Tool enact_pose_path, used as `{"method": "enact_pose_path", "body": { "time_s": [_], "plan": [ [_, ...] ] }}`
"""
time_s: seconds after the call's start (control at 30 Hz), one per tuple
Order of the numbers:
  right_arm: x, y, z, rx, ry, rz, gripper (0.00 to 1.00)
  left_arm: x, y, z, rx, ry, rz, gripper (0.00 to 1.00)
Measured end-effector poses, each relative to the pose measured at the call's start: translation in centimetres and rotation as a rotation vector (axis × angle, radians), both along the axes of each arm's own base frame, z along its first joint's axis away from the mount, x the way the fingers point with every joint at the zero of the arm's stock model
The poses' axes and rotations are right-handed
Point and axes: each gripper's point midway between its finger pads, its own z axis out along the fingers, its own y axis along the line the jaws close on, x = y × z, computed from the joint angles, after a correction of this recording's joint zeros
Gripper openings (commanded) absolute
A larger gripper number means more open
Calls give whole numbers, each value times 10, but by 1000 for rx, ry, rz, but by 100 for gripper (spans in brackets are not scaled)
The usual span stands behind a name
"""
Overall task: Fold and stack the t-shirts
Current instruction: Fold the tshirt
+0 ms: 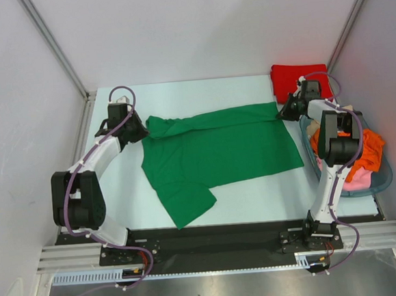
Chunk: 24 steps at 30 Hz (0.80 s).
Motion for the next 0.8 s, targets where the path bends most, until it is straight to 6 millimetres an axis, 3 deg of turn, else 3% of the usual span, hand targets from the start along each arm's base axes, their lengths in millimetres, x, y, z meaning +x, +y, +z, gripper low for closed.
{"method": "enact_pose_path", "body": {
  "time_s": [0.4, 0.8],
  "plan": [
    [1, -7, -2, -29, -2, -11, 0, -4, 7, -2, 27, 10, 26, 0],
    [1, -9, -2, -37, -2, -15, 0, -21, 15, -11, 56, 30, 57, 0]
  ]
}}
